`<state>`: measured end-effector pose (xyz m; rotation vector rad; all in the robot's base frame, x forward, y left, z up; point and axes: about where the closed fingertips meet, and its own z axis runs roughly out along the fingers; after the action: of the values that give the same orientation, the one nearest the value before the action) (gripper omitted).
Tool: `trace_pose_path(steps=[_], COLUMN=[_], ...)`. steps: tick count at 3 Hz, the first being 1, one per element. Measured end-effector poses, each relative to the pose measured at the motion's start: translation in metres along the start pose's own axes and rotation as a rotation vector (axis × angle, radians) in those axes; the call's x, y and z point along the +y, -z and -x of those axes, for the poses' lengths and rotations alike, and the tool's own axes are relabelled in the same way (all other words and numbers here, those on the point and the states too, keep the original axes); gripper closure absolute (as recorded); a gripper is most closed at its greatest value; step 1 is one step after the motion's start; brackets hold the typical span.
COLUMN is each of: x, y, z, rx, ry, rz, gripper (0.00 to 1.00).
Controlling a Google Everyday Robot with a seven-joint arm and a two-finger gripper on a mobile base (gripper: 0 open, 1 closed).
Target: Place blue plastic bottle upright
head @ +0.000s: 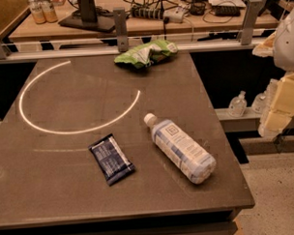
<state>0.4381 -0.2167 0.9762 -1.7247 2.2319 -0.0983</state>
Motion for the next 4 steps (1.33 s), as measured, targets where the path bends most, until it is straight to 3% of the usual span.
trace_pose_path(steps=[1,2,4], x=[0.000,0.006,0.039], y=[0.001,-0.004,-0.052], z=[0.001,0.014,0.077], rx=[-0.002,-0.036,-0.109], ry=[0.000,-0.083,-0.356], rz=[-0.003,0.023,0.107], gripper=[0.00,0.00,0.00])
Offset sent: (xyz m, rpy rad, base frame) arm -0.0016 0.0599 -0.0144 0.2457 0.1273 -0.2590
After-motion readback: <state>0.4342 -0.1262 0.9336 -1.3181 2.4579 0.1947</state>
